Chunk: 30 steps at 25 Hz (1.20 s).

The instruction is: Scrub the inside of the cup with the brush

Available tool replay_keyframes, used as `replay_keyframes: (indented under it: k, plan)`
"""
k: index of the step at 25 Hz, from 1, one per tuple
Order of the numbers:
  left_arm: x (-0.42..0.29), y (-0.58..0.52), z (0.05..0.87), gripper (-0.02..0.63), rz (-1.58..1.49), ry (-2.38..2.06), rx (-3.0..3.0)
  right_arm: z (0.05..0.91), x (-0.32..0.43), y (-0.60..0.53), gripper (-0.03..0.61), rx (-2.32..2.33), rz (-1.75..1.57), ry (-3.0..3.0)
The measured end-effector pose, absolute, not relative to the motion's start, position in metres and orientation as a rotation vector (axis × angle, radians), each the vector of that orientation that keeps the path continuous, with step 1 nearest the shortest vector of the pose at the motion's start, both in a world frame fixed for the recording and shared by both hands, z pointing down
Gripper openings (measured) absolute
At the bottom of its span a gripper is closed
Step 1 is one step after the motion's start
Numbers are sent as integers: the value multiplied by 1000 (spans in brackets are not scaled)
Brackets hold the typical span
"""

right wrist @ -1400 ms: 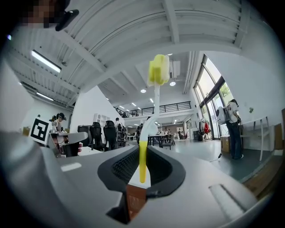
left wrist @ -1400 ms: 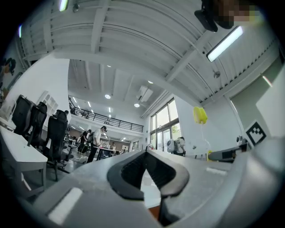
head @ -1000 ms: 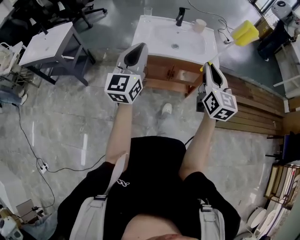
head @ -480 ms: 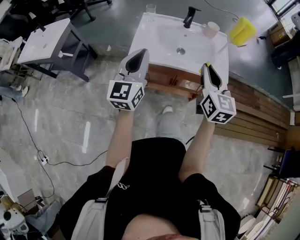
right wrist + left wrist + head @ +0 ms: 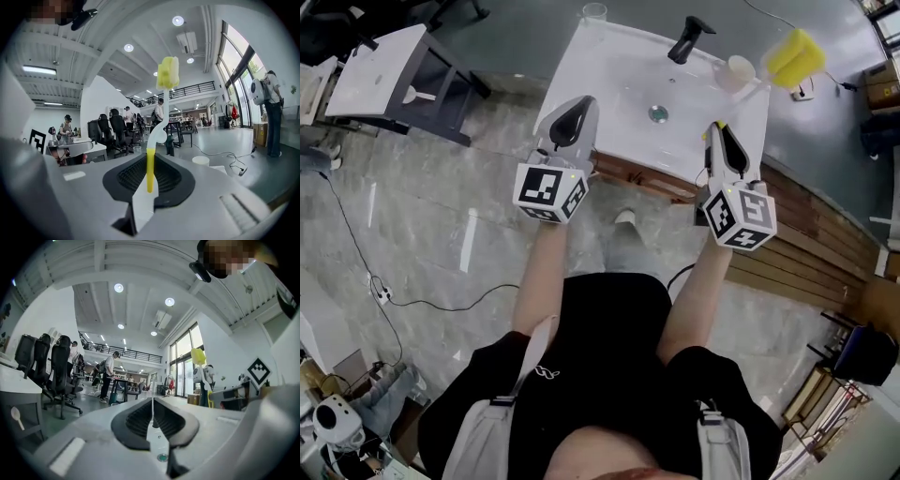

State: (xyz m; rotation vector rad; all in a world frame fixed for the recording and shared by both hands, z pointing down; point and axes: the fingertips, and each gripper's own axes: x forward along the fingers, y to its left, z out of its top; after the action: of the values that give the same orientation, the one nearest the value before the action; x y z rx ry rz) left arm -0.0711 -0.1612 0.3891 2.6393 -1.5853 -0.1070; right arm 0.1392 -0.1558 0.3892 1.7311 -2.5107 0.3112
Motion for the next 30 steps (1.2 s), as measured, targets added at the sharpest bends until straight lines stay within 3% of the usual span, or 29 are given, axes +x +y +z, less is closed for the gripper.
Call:
replay_keyframes:
  k: [19, 30]
  plan:
    - [-49, -234, 390, 18, -6, -1604, 2598, 363, 169, -228, 51, 1667, 324, -2499]
    - [-74, -282, 437, 110, 37, -1637, 2538, 370, 164, -261, 51, 1636, 297, -2461]
